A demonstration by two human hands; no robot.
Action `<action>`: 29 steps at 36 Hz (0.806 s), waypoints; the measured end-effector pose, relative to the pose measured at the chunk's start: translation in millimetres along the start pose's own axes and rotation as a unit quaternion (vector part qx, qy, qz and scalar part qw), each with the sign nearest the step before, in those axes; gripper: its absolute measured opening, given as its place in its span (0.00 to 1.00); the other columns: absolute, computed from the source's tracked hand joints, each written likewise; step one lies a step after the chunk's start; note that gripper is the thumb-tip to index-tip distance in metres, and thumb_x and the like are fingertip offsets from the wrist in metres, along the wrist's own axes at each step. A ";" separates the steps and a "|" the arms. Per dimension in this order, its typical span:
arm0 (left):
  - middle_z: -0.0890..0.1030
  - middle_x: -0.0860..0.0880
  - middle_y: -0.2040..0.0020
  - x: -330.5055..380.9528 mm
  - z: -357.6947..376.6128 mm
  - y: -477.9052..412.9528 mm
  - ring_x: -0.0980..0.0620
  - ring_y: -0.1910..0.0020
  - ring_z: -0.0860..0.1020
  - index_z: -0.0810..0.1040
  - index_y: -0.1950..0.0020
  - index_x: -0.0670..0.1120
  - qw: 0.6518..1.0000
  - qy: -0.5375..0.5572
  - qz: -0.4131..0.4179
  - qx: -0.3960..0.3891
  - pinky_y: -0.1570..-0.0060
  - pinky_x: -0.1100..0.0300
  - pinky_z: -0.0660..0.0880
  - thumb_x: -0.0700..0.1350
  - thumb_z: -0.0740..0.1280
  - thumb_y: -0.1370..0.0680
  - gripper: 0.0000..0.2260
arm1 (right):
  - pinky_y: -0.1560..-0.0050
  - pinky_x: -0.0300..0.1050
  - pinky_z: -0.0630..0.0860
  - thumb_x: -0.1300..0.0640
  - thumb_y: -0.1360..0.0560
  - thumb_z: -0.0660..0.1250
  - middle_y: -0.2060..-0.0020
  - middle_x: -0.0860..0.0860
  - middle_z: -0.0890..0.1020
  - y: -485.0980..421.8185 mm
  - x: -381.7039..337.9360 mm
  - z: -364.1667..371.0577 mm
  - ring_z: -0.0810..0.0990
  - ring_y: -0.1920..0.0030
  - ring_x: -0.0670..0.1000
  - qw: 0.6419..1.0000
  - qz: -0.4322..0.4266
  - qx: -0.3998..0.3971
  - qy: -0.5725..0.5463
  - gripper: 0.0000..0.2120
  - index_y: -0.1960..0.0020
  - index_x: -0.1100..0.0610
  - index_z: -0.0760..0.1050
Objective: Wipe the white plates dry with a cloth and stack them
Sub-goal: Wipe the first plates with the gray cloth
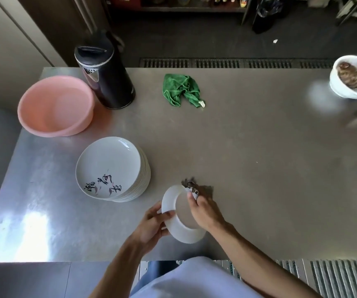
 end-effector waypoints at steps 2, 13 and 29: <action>0.82 0.38 0.43 7.0 -0.4 -3.1 0.43 0.50 0.82 0.79 0.33 0.45 0.999 0.033 0.014 0.026 0.53 0.49 0.81 0.37 0.70 0.22 0.18 | 0.44 0.41 0.73 0.39 0.17 0.48 0.40 0.54 0.80 14.1 -8.4 -0.1 0.79 0.41 0.54 0.997 -0.066 -0.020 -0.025 0.25 0.33 0.52 0.73; 0.80 0.35 0.36 49.3 40.5 -18.2 0.40 0.40 0.83 0.71 0.29 0.36 0.997 0.050 0.037 0.044 0.45 0.48 0.82 0.43 0.65 0.16 0.18 | 0.50 0.44 0.80 0.61 0.28 0.71 0.45 0.49 0.84 32.3 -19.1 -47.1 0.83 0.50 0.51 0.966 -0.219 0.133 -0.044 0.23 0.34 0.51 0.75; 0.80 0.39 0.40 25.3 21.4 -36.2 0.38 0.42 0.81 0.76 0.38 0.40 0.971 -0.136 0.033 0.194 0.49 0.47 0.84 0.32 0.56 0.17 0.13 | 0.54 0.49 0.80 0.52 0.26 0.73 0.57 0.48 0.86 -17.8 64.5 -70.8 0.85 0.55 0.52 0.902 0.076 0.158 -0.394 0.05 0.52 0.52 0.81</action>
Point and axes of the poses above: each hand's wrist, its own y-axis away from the middle knuckle, its own z-axis out of the palm, x = y × z, the point moved 8 cm from there along -y, towards the middle knuckle
